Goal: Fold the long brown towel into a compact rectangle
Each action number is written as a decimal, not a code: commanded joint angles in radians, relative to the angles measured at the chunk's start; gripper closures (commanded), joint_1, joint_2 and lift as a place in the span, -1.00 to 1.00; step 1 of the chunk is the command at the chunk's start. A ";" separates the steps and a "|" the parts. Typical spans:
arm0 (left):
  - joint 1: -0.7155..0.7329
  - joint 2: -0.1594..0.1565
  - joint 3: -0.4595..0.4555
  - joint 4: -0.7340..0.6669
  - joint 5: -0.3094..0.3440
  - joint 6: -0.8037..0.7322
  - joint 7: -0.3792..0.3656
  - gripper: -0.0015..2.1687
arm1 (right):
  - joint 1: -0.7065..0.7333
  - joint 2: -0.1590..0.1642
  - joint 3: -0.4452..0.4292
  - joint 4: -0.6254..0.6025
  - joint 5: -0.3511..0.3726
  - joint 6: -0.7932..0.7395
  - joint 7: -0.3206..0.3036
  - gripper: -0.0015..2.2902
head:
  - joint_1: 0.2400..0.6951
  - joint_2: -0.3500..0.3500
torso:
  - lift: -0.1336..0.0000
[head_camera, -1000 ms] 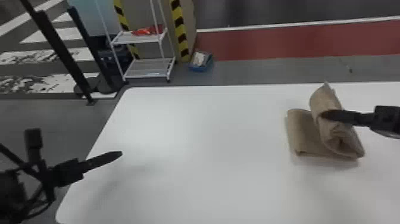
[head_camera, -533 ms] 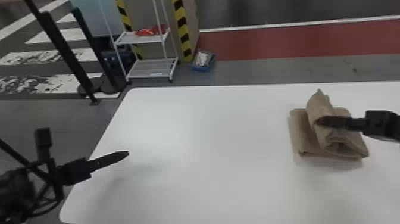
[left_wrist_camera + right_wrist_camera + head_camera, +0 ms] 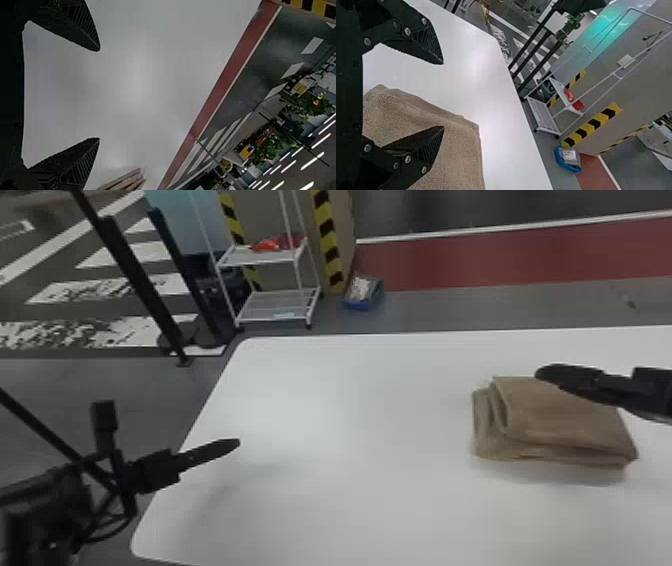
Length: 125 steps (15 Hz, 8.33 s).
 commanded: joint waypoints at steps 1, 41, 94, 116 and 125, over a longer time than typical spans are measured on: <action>-0.001 0.000 -0.003 0.001 -0.003 -0.003 0.000 -0.93 | -0.002 0.003 -0.009 0.032 -0.004 -0.071 -0.056 -0.91 | 1.00 0.75 | -0.86; -0.013 -0.012 -0.020 0.041 -0.020 -0.052 -0.001 -0.93 | 0.142 -0.210 0.193 -0.131 0.201 0.217 -0.018 0.70 | 1.00 0.67 | -0.86; 0.284 -0.268 0.046 -0.359 0.146 -0.086 0.072 -0.92 | -0.154 -0.297 0.482 0.248 0.628 -0.182 0.008 0.92 | 1.00 -0.26 | -0.86; 0.238 -0.268 0.087 -0.299 0.184 -0.083 0.054 -0.92 | 0.006 -0.047 0.712 -0.071 0.672 0.119 0.016 0.91 | 1.00 0.79 | -0.86; 0.235 -0.268 0.092 -0.293 0.186 -0.086 0.045 -0.92 | 0.092 -0.202 0.696 -0.264 0.836 -0.047 0.060 -0.98 | 1.00 0.63 | -0.86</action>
